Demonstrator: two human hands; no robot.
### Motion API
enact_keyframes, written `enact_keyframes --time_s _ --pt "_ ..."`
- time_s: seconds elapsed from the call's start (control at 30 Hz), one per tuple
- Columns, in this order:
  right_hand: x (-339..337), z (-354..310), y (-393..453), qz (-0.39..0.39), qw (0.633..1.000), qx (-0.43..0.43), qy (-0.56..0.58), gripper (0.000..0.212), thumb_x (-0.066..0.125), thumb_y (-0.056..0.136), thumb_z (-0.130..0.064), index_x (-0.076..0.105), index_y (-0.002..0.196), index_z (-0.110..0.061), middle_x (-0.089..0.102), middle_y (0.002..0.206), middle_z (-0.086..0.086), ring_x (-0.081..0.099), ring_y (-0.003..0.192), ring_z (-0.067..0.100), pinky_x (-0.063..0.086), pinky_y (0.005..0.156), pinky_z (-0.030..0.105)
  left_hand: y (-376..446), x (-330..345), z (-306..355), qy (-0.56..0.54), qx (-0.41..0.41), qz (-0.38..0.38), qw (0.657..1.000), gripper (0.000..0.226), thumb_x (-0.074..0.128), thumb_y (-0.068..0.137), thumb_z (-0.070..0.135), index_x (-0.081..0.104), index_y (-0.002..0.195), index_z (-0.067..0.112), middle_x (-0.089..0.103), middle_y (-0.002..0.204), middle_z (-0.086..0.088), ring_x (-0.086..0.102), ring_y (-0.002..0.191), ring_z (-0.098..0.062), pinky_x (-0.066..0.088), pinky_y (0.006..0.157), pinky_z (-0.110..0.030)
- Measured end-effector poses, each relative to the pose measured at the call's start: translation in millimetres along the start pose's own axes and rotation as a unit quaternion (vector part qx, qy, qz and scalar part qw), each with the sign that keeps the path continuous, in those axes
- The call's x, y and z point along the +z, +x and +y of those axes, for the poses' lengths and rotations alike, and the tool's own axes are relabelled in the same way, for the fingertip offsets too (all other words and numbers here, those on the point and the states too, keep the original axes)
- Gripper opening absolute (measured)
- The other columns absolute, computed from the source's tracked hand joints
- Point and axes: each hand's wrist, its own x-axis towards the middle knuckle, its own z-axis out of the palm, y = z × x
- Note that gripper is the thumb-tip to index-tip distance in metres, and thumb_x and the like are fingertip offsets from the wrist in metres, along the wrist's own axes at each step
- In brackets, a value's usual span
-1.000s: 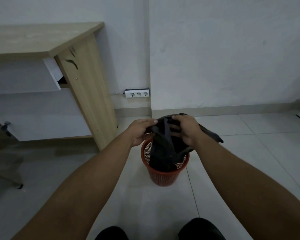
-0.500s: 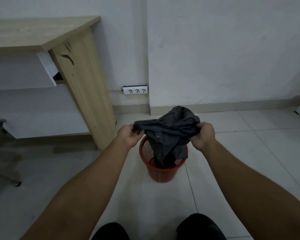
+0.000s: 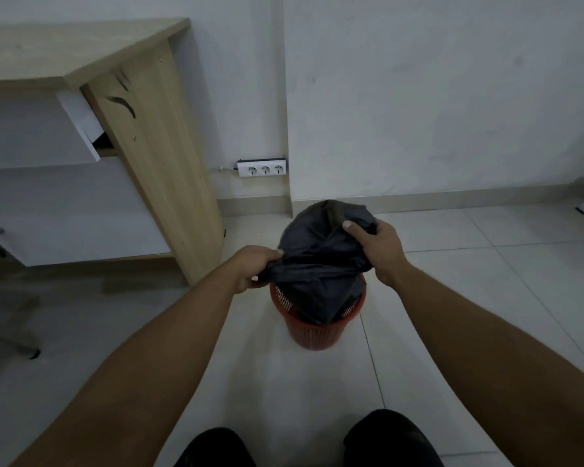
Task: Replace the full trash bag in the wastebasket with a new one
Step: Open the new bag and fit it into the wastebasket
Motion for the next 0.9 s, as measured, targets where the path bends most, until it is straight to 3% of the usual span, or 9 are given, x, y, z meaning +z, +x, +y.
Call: enact_keyframes --time_s 0.1,0.2,0.33,0.4,0.5,0.63,0.7,0.83,0.9 --pt "-13.0 13.6 -4.4 -0.021 0.990 -0.003 -0.138 0.071 0.092 0.067 -0.043 0.059 0.124 -0.018 0.068 0.115 -0.003 0.067 0.101 0.015 0.057 0.086 0.032 4.3 -3.0 -18.4 -0.146 -0.038 0.036 0.988 0.021 0.054 0.104 0.029 0.064 0.096 0.013 0.067 0.105 -0.009 0.061 0.088 -0.021 0.054 0.068 -0.034" --pt "-22.1 35.6 -5.5 0.005 0.967 -0.012 -0.256 0.093 0.092 0.067 -0.039 0.043 0.142 -0.015 0.053 0.134 0.008 0.057 0.119 0.026 0.048 0.096 0.033 11.3 0.4 -35.8 -0.247 -0.058 0.060 0.965 0.020 0.044 0.108 0.017 0.063 0.106 0.008 0.067 0.103 -0.009 0.063 0.086 -0.021 0.055 0.066 -0.033" --pt "-11.8 45.1 -18.9 0.099 0.905 -0.153 -0.385 0.088 0.078 0.079 -0.049 0.034 0.148 -0.019 0.031 0.154 0.010 0.031 0.142 0.030 0.029 0.115 0.048 15.5 13.1 -45.0 -0.254 -0.068 0.001 0.965 0.020 0.047 0.102 0.002 0.065 0.109 0.007 0.068 0.109 -0.010 0.062 0.092 -0.021 0.058 0.073 -0.034" --pt "1.4 40.2 -32.1 -0.002 0.884 -0.285 -0.371 0.064 0.072 0.087 -0.038 0.044 0.143 -0.022 0.039 0.154 0.005 0.033 0.142 0.021 0.027 0.119 0.045 12.7 21.1 -41.4 -0.280 -0.068 -0.017 0.958 0.029 0.041 0.100 -0.004 0.065 0.113 0.005 0.068 0.109 -0.011 0.062 0.094 -0.024 0.059 0.068 -0.034" --pt "17.2 45.6 -44.0 -0.212 0.806 -0.337 -0.438 0.046 0.067 0.091 -0.040 0.058 0.133 -0.020 0.061 0.135 0.003 0.052 0.126 0.021 0.039 0.111 0.046 14.6 30.3 -40.2 -0.353 -0.072 -0.035 0.932 0.037 0.034 0.099 -0.005 0.063 0.122 0.001 0.067 0.120 -0.017 0.064 0.107 -0.032 0.059 0.072 -0.041" --pt "19.6 73.4 -42.0 -0.314 0.719 -0.270 -0.559 0.065 0.065 0.088 -0.052 0.046 0.145 -0.027 0.059 0.139 -0.002 0.051 0.125 0.022 0.029 0.114 0.043 20.0 33.5 -50.7 -0.438 -0.105 0.000 0.893 0.037 0.035 0.101 0.004 0.065 0.122 -0.002 0.066 0.127 -0.022 0.065 0.106 -0.038 0.057 0.079 -0.047" --pt "16.1 88.5 -43.4 -0.309 0.677 -0.259 -0.615 0.077 0.066 0.084 -0.055 0.036 0.151 -0.030 0.055 0.142 -0.002 0.048 0.126 0.024 0.026 0.110 0.045 19.9 36.0 -59.3 -0.473 -0.100 0.000 0.875 0.038 0.039 0.102 0.015 0.066 0.124 0.002 0.067 0.125 -0.022 0.066 0.103 -0.038 0.058 0.078 -0.047" --pt "14.4 104.5 -47.1 -0.217 0.689 -0.313 -0.617 0.082 0.068 0.074 -0.062 0.042 0.144 -0.030 0.049 0.137 0.002 0.046 0.127 0.027 0.030 0.109 0.049 16.7 50.3 -68.6 -0.509 -0.067 -0.109 0.851 0.061 0.053 0.096 0.061 0.068 0.129 0.011 0.068 0.128 -0.020 0.062 0.120 -0.039 0.049 0.105 -0.053" --pt "20.6 109.9 -47.4 -0.209 0.698 -0.321 -0.605 0.074 0.068 0.076 -0.059 0.047 0.140 -0.028 0.050 0.138 0.002 0.047 0.126 0.026 0.034 0.107 0.049 19.7 59.3 -70.7 -0.495 -0.077 -0.114 0.858 0.062 0.055 0.096 0.058 0.066 0.131 0.008 0.069 0.126 -0.022 0.062 0.120 -0.040 0.050 0.103 -0.052"
